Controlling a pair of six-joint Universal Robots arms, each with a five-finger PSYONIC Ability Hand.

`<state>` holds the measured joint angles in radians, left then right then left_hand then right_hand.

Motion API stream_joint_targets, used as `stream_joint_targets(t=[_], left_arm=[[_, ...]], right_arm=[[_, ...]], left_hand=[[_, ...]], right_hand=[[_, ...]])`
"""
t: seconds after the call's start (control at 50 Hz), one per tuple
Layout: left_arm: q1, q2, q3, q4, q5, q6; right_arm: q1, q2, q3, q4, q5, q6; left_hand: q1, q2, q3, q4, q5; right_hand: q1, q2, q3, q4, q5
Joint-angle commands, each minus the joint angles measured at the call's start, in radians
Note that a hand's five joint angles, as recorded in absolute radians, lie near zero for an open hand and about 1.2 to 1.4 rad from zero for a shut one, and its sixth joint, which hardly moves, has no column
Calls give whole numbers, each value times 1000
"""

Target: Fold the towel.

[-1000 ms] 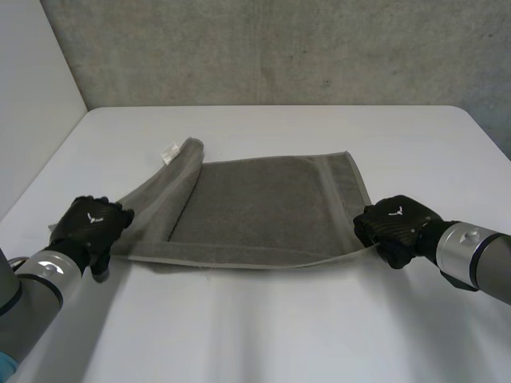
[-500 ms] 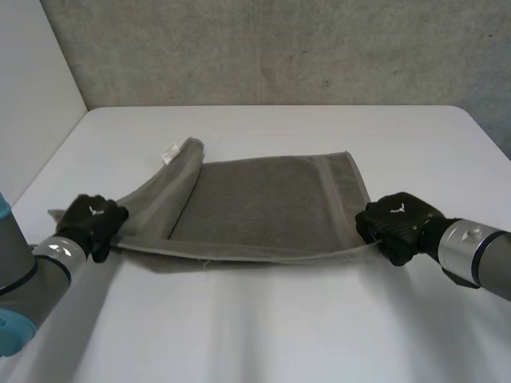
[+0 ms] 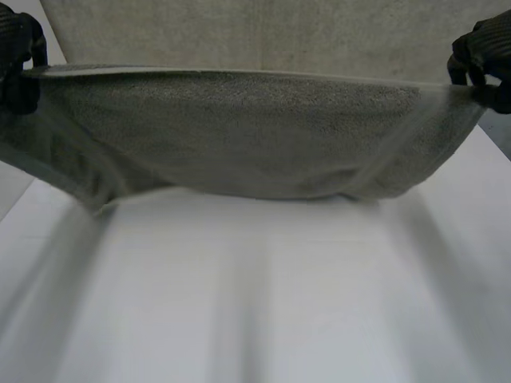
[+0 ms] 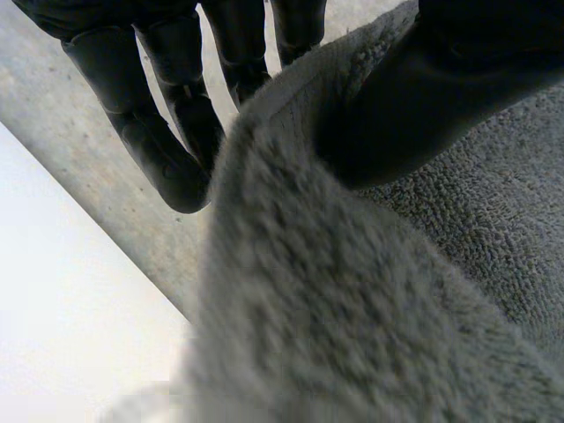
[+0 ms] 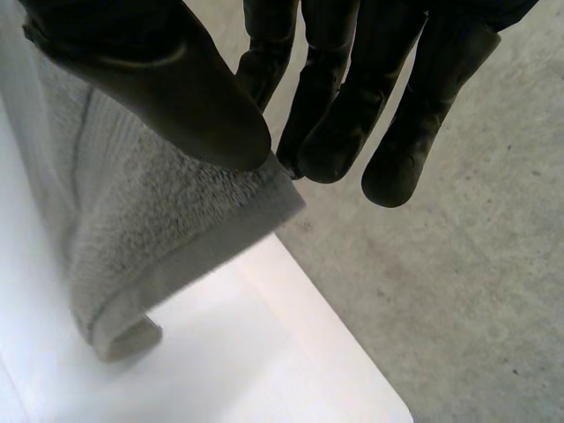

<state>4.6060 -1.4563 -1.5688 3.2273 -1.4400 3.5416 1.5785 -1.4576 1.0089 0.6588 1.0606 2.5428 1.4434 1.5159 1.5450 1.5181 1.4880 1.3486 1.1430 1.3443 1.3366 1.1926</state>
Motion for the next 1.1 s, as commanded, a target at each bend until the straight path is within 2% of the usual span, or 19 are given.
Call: stream_joint_targets(t=[0.02, 0.16, 0.24, 0.34, 0.42, 0.44, 0.46, 0.48, 0.5, 0.52, 0.54, 0.56, 0.58, 0.6, 0.66, 0.74, 0.88, 0.98, 1.1], left_arm=[[-64, -272, 266, -275, -20, 16], [-128, -549, 524, -461, -56, 49], [-150, -720, 723, -543, -86, 121], [-186, -838, 967, -544, -138, 134], [-208, -865, 1132, -492, -160, 103], [-217, -860, 1188, -425, -164, 56], [-223, -846, 1223, -346, -171, -22], [-223, -846, 1224, -345, -171, -23], [-213, -830, 1227, -272, -178, -121], [-204, -794, 1221, -214, -187, -232], [-203, -794, 1221, -213, -188, -233], [-191, -753, 1215, -166, -191, -333], [-191, -753, 1214, -165, -191, -334], [-165, -725, 1204, -137, -188, -415], [-128, -713, 1178, -132, -175, -506], [-125, -711, 1119, -152, -171, -472], [-118, -714, 815, -146, -41, -213], [-110, -704, 583, -61, -14, -89], [-110, -667, 264, 101, -2, 52]], right_arm=[[72, 204, -165, 134, 73, -127], [178, 446, -237, 151, 261, -274], [202, 534, -314, 147, 312, -326], [242, 646, -520, 116, 366, -326], [265, 686, -712, -124, 390, -281], [271, 683, -727, -251, 407, -232], [272, 683, -727, -252, 407, -231], [278, 657, -704, -372, 424, -167], [278, 657, -704, -373, 424, -167], [281, 596, -654, -484, 433, -101], [269, 510, -574, -575, 427, -37], [268, 510, -573, -576, 427, -36], [271, 422, -478, -659, 418, 18], [265, 337, -392, -736, 395, 61], [261, 283, -334, -797, 369, 91], [230, 264, -273, -751, 299, 100], [209, 336, -270, -485, 199, 56], [218, 417, -143, -277, 133, -145], [204, 441, 30, -223, 137, -312]], left_hand=[[-47, -120, -149, -122, -266], [-47, -120, -149, -122, -266], [-47, -120, -149, -122, -266], [-47, -120, -149, -122, -266], [-47, -120, -149, -122, -266], [-47, -120, -149, -122, -266], [-47, -120, -149, -122, -266], [-47, -120, -149, -122, -266], [-47, -120, -149, -122, -266], [-47, -120, -149, -122, -266], [-47, -120, -149, -122, -266], [-47, -120, -149, -122, -266], [-47, -120, -149, -122, -266], [-47, -120, -149, -122, -266], [-47, -120, -149, -122, -266], [-47, -120, -149, -122, -266], [-47, -120, -149, -122, -266], [-47, -120, -149, -122, -266], [-47, -120, -149, -122, -266]], right_hand=[[48, 253, 52, 60, 29], [48, 253, 52, 60, 29], [48, 253, 52, 60, 29], [48, 253, 52, 60, 29], [48, 253, 52, 60, 29], [48, 253, 52, 60, 29], [48, 253, 52, 60, 29], [48, 253, 52, 60, 29], [48, 253, 52, 60, 29], [48, 253, 52, 60, 29], [48, 253, 52, 60, 29], [48, 253, 52, 60, 29], [48, 253, 52, 60, 29], [48, 253, 52, 60, 29], [48, 253, 52, 60, 29], [48, 253, 52, 60, 29], [48, 253, 52, 60, 29], [48, 253, 52, 60, 29], [48, 253, 52, 60, 29]])
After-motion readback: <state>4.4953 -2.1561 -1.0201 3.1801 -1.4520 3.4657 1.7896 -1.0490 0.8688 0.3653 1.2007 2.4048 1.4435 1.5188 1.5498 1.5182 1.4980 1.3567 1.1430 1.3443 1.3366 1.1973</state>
